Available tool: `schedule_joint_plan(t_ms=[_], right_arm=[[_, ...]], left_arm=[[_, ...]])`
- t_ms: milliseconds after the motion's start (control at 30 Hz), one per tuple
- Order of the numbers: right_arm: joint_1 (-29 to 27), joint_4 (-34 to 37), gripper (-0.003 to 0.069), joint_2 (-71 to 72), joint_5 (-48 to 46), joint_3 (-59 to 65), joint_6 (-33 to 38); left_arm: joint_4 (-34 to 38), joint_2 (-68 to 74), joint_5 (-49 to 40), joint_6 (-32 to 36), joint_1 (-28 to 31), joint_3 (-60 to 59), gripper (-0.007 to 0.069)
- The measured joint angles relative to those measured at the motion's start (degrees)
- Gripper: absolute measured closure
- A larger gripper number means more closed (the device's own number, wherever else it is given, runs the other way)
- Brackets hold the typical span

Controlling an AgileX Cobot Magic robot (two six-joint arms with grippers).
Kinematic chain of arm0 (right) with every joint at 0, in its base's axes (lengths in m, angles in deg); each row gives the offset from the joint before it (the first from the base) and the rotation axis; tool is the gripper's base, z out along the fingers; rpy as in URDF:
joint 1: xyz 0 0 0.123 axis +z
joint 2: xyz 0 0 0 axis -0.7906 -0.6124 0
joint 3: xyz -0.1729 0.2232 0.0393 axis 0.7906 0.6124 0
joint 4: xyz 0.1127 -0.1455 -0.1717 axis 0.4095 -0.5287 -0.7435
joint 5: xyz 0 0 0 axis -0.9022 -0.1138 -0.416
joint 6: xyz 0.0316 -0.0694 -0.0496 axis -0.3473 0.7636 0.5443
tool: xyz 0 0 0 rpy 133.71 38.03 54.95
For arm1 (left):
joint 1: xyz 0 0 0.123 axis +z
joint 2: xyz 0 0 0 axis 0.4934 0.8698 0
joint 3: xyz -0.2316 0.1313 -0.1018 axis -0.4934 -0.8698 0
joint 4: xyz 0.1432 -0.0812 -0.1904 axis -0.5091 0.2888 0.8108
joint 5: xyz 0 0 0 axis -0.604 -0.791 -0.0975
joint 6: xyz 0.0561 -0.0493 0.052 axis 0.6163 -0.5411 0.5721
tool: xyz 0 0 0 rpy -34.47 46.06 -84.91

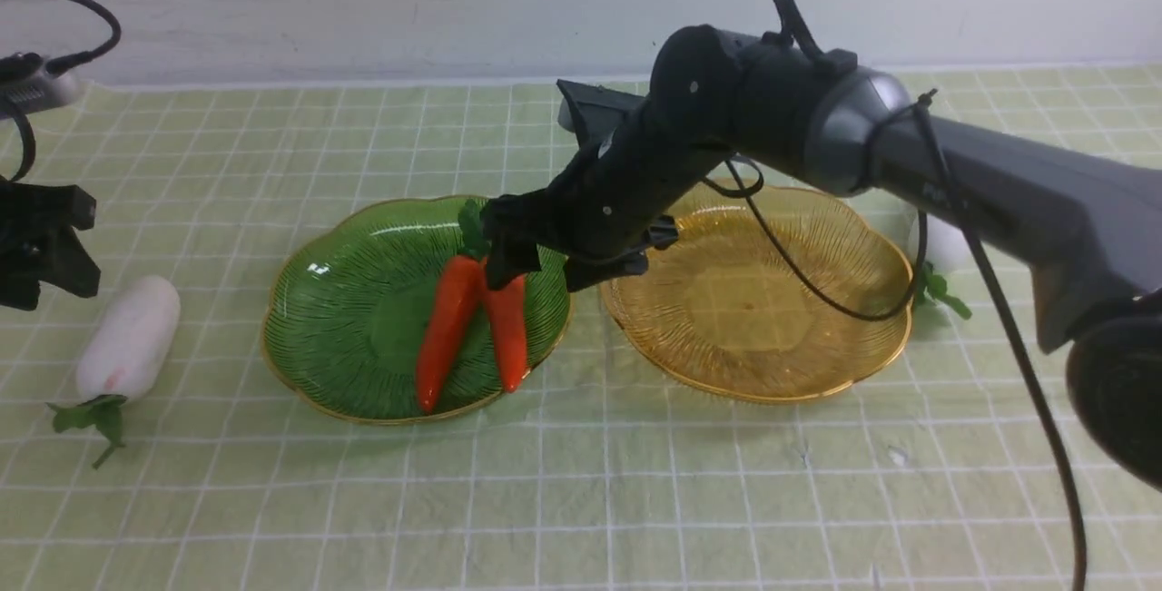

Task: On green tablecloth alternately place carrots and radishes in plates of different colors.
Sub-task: 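Pick up the vegetable and place it in the green plate with the right gripper, then pick up the white radish and place it on the plate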

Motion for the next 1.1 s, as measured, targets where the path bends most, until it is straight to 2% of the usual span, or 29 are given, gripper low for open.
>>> schedule_joint_plan(t_ms=[33, 100, 200, 267, 400, 433, 467, 567, 633, 700, 767, 800, 867, 900, 933, 1000, 1100], right_arm=[[-0.4, -1.3, 0.0081, 0.7, -2.5, -0.3, 1.1], [-1.1, -3.3, 0.0088, 2.2, -6.7, -1.6, 2.9], [-1.7, -7.6, 0.0121, 5.4, -11.6, -3.6, 3.5], [-2.0, -12.0, 0.0156, 8.1, -13.9, -4.7, 3.6], [-2.0, -23.1, 0.0230, 14.7, -15.6, -5.3, 3.1], [-2.0, -23.6, 0.0233, 14.9, -15.6, -5.2, 3.1], [-2.2, -27.0, 0.0260, 16.9, -15.8, -4.7, 2.4], [-3.6, -31.3, 0.0337, 21.5, -16.0, -2.0, 1.2], [-4.6, -31.8, 0.0370, 23.1, -16.0, -0.7, 1.0], [-9.9, -31.9, 0.0484, 27.4, -16.0, 3.7, 0.4], [-12.4, -31.9, 0.0522, 28.5, -16.1, 5.2, -0.1], [-16.9, -31.9, 0.0580, 29.5, -16.1, 7.5, -0.9], [-23.4, -30.7, 0.0641, 29.9, -16.1, 10.5, -1.5], [-24.0, -30.5, 0.0644, 29.9, -16.1, 10.7, -1.6], [-26.8, -29.1, 0.0657, 29.9, -16.1, 12.0, -1.7], [-32.5, -24.0, 0.0669, 29.2, -16.1, 14.8, -1.9], [-37.0, -17.2, 0.0663, 27.2, -16.0, 17.5, -0.2]], left_arm=[[-0.1, 1.2, 0.3, 0.3, 0.0, 0.0, 0.0155], [-0.3, 2.9, 2.0, 0.5, 0.0, 0.0, 0.0047], [-0.3, 5.2, 4.4, 0.5, 0.0, 0.0, -0.0030], [-0.3, 7.5, 5.8, 0.5, 0.0, 0.0, -0.0055], [-0.3, 12.0, 7.1, 0.5, 0.0, 0.0, -0.0040], [-0.3, 12.3, 7.2, 0.5, 0.0, 0.0, -0.0037], [0.0, 14.2, 7.2, 0.5, 0.0, 0.0, 0.0002], [0.9, 15.6, 6.1, 0.5, 0.0, 0.0, 0.0172], [1.2, 15.4, 5.5, 0.5, 0.0, 0.0, 0.0176], [2.0, 13.6, 3.2, 1.2, -0.9, 0.7, 0.0167], [2.8, 12.5, 2.5, 1.4, -1.8, 1.4, 0.0167], [4.1, 11.0, 1.5, 1.6, -3.4, 2.4, 0.0167], [6.8, 8.4, 0.1, 2.3, -7.0, 4.4, 0.0167], [7.4, 8.0, -0.1, 2.4, -8.4, 4.7, 0.0167], [8.8, 7.1, -0.6, 2.6, -11.0, 5.9, 0.0167], [10.9, 6.3, -1.7, 2.6, -17.8, 8.1, 0.0167], [12.3, 6.9, -1.3, 1.9, -29.1, 10.7, 0.0167]])
